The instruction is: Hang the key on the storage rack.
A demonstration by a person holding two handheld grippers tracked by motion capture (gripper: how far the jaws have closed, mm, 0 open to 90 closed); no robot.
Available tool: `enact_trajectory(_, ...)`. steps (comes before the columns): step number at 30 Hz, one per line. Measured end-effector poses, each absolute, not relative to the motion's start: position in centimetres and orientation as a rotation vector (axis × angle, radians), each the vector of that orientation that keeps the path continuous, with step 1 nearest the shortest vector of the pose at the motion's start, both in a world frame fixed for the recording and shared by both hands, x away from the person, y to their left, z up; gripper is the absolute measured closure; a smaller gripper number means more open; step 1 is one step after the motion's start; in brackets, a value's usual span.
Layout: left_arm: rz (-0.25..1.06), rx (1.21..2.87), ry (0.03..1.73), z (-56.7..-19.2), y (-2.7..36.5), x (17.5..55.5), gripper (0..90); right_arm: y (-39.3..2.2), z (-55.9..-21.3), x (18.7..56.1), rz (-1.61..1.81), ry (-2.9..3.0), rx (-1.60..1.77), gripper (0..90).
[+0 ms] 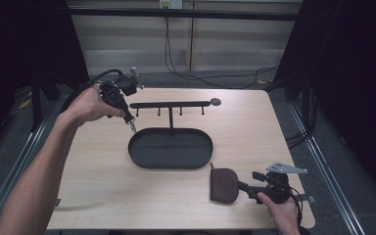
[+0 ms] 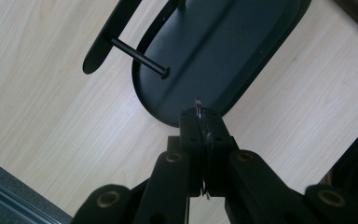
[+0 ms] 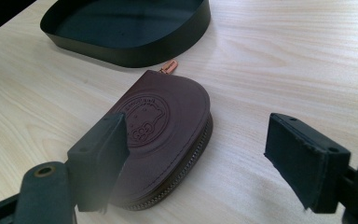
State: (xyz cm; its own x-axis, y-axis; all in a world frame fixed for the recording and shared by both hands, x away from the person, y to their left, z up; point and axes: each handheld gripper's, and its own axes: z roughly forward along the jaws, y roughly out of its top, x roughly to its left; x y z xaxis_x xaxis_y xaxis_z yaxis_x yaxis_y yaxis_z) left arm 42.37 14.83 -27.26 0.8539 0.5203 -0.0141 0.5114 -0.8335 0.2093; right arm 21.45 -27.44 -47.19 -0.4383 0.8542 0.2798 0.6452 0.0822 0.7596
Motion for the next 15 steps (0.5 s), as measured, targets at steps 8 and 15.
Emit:
enact_trajectory(8,0.060,2.808,0.842,-27.7,14.7,43.4,89.2,-27.4,-47.2,21.5,1.277,2.133,1.504,21.1)
enact_trajectory(15,0.045,2.803,0.864,-27.8,14.7,43.9,89.2,-27.4,-47.2,21.4,1.277,2.134,1.507,21.1)
